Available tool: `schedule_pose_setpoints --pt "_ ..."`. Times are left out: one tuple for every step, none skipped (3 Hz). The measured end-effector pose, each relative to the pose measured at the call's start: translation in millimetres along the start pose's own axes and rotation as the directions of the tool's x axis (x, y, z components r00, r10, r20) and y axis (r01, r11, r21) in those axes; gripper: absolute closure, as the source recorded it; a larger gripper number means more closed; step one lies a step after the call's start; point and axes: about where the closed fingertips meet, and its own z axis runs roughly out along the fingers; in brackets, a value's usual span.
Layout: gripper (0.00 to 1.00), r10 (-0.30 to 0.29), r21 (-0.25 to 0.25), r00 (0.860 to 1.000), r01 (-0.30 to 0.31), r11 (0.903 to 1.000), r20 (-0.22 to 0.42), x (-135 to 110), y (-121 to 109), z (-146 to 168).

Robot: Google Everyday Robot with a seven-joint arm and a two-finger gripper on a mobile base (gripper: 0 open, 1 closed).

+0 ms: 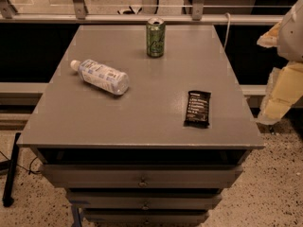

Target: Place blue plastic bottle upright

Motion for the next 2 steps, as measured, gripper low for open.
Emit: schedule_pose_setpoints --pt "0.00 -0.004 0.002 1.000 0.004 1.0000 0.006 -2.6 -0.9 -0.4" --pt "0.00 -0.004 0.003 1.000 0.004 1.0000 0.004 -33.3 -11.0 28.0"
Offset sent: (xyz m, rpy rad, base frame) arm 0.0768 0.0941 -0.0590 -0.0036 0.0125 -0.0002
